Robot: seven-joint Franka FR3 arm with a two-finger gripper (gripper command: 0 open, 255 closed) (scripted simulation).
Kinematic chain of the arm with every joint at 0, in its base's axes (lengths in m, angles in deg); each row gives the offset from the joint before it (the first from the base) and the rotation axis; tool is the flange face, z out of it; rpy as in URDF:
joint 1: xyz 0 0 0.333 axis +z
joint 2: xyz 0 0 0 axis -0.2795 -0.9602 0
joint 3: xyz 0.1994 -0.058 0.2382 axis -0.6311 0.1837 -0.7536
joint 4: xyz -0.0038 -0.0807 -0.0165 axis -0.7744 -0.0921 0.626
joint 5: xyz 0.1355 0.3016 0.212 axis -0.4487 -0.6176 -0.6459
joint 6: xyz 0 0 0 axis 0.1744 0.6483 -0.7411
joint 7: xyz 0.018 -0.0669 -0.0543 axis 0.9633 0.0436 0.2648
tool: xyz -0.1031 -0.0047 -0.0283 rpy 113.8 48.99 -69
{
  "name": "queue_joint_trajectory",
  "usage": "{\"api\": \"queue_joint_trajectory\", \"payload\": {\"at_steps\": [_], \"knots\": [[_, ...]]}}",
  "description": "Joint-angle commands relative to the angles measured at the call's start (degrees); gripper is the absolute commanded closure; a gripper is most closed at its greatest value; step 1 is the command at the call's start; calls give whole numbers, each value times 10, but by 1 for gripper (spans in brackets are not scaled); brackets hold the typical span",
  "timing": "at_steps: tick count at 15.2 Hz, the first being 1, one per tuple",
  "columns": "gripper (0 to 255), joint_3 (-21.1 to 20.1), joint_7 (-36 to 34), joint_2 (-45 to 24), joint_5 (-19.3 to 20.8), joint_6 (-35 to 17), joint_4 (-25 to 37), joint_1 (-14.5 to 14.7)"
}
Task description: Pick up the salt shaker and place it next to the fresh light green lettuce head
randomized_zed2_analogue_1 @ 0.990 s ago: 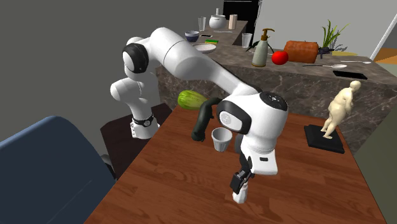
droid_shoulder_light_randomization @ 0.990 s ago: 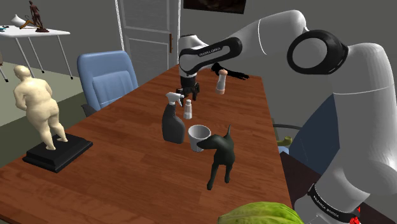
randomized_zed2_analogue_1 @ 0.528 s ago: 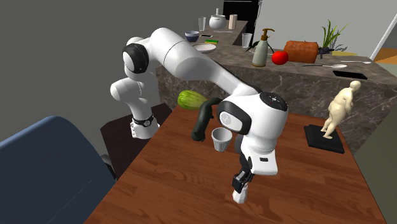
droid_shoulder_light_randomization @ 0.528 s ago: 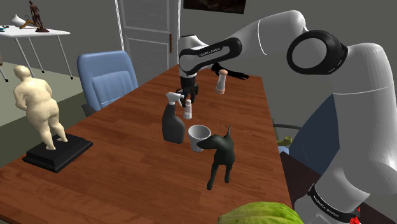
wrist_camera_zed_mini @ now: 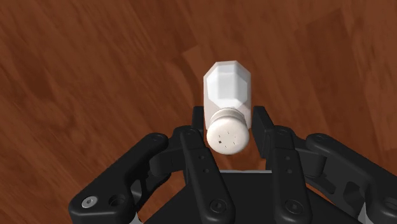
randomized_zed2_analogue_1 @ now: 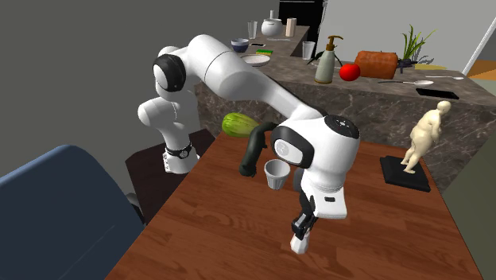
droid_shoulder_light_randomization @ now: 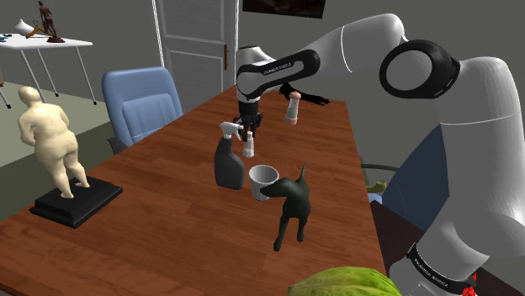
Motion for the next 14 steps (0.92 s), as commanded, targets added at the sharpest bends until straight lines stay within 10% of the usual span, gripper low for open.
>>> {"api": "queue_joint_trajectory", "payload": {"at_steps": [1, 14], "knots": [[255, 0, 0, 0, 0, 0, 0, 0], [255, -2, 9, 22, -5, 87, 65, 1]]}}
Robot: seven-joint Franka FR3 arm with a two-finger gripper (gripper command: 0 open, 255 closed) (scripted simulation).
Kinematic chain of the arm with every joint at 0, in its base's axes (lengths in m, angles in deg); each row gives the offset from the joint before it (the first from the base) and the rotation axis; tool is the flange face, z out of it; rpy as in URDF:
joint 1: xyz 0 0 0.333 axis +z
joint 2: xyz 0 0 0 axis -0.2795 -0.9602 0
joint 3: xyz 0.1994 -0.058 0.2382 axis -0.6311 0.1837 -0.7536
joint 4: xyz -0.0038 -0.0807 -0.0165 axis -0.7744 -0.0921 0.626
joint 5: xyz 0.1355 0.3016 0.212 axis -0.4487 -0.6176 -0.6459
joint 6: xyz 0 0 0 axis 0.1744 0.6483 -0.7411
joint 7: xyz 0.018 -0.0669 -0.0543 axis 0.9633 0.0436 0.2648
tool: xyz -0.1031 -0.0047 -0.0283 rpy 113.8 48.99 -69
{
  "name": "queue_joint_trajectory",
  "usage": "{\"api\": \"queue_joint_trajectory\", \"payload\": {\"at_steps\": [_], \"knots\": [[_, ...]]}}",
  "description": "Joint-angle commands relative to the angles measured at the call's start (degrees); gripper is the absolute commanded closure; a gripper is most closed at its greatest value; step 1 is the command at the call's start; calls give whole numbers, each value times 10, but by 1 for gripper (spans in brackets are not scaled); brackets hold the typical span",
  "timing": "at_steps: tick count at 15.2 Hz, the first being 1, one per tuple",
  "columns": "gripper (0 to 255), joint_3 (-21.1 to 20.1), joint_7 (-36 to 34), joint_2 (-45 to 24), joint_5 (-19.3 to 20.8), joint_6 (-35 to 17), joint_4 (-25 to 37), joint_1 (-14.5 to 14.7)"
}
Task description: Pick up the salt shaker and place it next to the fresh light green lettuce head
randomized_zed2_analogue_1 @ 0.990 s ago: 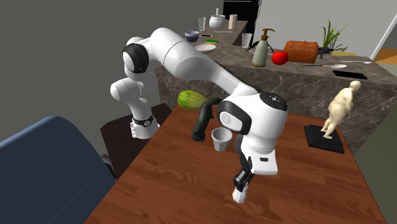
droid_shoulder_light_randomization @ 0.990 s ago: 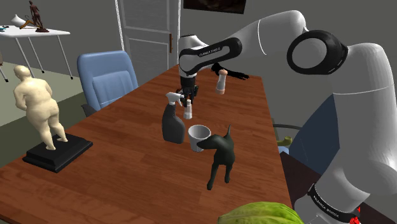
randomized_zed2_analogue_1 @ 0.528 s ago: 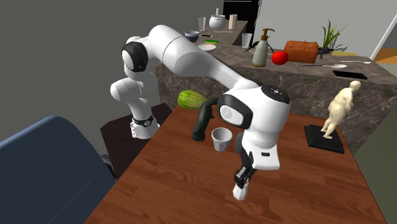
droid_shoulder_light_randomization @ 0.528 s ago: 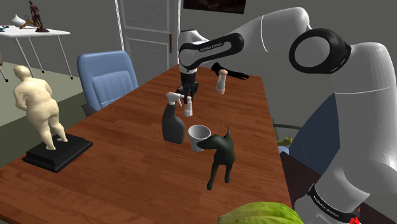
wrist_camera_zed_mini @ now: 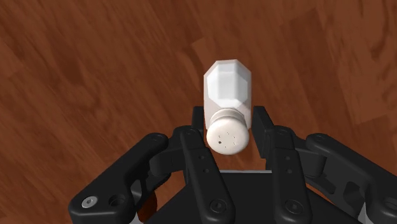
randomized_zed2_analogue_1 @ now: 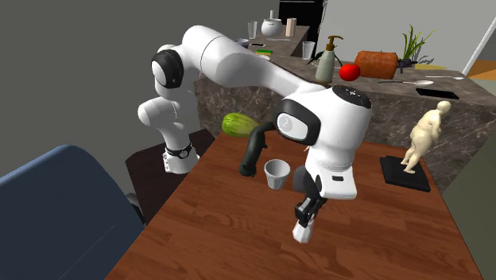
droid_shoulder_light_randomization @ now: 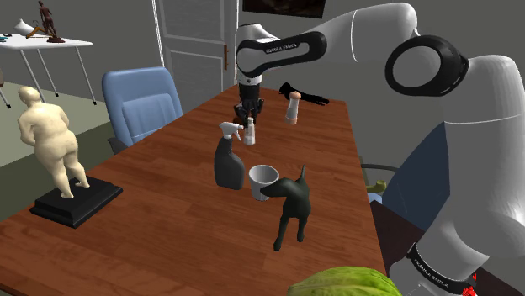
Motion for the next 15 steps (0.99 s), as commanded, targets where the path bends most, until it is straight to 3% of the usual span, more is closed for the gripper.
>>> {"api": "queue_joint_trajectory", "payload": {"at_steps": [1, 15], "knots": [[255, 0, 1, 4, -1, 14, 10, 1], [255, -1, 10, -3, -2, 125, 128, 6]]}}
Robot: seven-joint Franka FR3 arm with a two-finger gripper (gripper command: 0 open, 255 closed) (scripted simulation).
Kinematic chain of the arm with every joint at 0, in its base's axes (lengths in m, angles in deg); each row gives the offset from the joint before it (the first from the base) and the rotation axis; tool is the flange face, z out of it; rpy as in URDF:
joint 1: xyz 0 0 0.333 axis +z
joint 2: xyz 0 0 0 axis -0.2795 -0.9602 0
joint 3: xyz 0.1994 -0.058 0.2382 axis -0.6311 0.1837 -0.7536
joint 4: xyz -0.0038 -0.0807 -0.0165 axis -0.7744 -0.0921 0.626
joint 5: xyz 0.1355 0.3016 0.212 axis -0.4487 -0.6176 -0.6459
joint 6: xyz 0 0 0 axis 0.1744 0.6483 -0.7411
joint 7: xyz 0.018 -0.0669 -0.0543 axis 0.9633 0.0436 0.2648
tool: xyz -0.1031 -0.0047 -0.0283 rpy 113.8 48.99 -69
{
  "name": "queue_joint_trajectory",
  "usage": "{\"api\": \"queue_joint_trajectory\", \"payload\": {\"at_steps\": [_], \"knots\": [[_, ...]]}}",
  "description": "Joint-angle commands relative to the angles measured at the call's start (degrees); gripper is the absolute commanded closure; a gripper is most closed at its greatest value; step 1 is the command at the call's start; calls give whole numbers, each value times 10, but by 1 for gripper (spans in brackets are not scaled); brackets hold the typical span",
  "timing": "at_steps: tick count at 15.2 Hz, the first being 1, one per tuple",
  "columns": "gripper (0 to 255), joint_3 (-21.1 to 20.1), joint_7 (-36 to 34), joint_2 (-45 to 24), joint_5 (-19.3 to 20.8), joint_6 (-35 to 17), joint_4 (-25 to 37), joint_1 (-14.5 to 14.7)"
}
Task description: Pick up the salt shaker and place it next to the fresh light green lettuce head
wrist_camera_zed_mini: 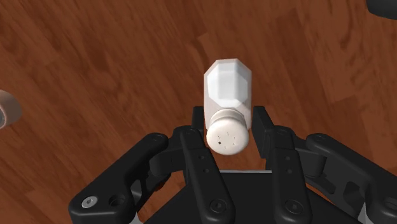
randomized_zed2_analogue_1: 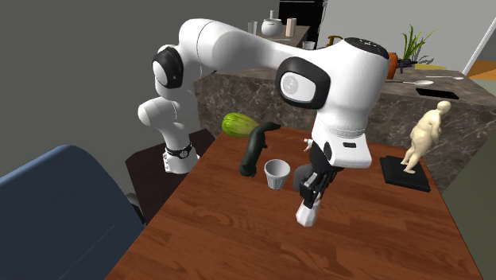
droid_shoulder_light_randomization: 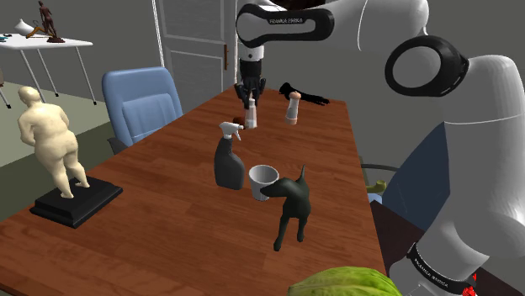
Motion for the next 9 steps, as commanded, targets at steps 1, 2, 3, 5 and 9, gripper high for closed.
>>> {"api": "queue_joint_trajectory", "payload": {"at_steps": [1, 2, 3, 5, 9], "knots": [[255, 0, 1, -4, 0, 18, 22, 1], [255, 0, 2, -6, 0, 27, 33, 2], [255, 0, 3, -9, 0, 37, 45, 3], [255, 0, 4, -15, 1, 56, 72, 4], [255, 1, 7, -32, 2, 94, 126, 8]]}}
